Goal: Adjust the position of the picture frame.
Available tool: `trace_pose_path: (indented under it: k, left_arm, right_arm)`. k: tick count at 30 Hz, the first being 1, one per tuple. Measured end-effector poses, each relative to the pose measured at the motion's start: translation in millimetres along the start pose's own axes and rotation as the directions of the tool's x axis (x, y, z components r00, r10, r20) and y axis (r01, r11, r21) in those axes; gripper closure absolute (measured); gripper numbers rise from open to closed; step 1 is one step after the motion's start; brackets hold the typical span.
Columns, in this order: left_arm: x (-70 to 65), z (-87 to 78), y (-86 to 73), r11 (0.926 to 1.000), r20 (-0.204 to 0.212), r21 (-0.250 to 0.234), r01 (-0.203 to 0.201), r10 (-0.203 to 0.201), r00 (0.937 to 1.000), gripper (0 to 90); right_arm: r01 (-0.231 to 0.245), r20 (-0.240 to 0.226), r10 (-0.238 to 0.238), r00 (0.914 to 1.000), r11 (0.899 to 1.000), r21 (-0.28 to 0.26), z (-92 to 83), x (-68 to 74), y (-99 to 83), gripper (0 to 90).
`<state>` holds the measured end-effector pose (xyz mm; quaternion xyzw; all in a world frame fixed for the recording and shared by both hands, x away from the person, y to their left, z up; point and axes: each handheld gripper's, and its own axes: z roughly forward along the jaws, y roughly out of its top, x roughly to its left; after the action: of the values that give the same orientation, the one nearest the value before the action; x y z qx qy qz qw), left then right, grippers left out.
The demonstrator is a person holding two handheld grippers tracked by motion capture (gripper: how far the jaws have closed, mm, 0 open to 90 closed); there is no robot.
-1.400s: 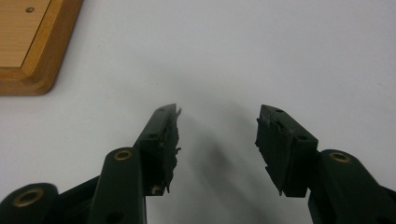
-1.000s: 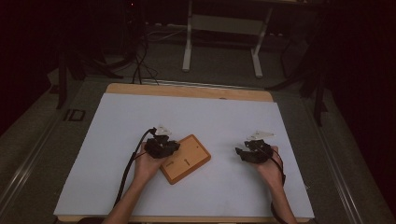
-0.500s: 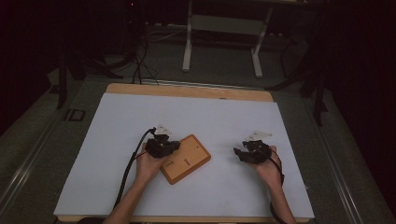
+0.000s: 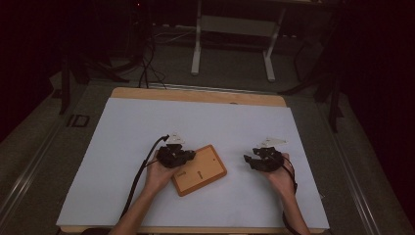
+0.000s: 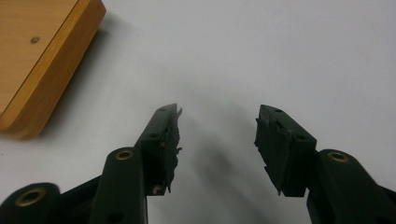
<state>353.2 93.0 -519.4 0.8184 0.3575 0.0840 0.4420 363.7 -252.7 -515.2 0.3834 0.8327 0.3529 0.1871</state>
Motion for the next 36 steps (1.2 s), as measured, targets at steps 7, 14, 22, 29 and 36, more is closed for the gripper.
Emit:
trace_pose_path:
  k: [7,14,22,29,36]
  left_arm:
    - [-6.0,1.8,4.6,0.9999,0.036,-0.001,-0.017,0.017,0.9992,84.4]
    - [-10.9,1.1,10.3,0.9995,0.066,0.003,-0.033,0.033,0.9973,84.4]
    - [-12.3,4.5,16.8,0.9976,0.096,0.025,-0.064,0.061,0.9936,84.4]
    - [-13.8,11.4,27.7,0.9947,0.137,0.04,-0.095,0.089,0.9866,84.5]
    - [-16.8,22.4,35.6,0.9902,0.145,0.068,-0.122,0.111,0.9832,84.5]
  right_arm:
    - [0.01,-0.007,-0.01,0.9999,1.0,-0.004,0.3,1.9,0.7,48.7]
    - [0.002,-0.052,-0.003,0.9987,1.0,-0.02,-5.0,7.1,1.5,62.4]
    - [0.028,-0.101,-0.031,0.9944,0.999,-0.031,-8.9,23.3,-1.4,80.6]
    - [0.057,-0.144,-0.065,0.9874,0.997,-0.058,-13.9,35.2,-0.3,85.7]
    - [0.095,-0.179,-0.105,0.9783,0.994,-0.06,-13.5,46.0,1.1,87.7]
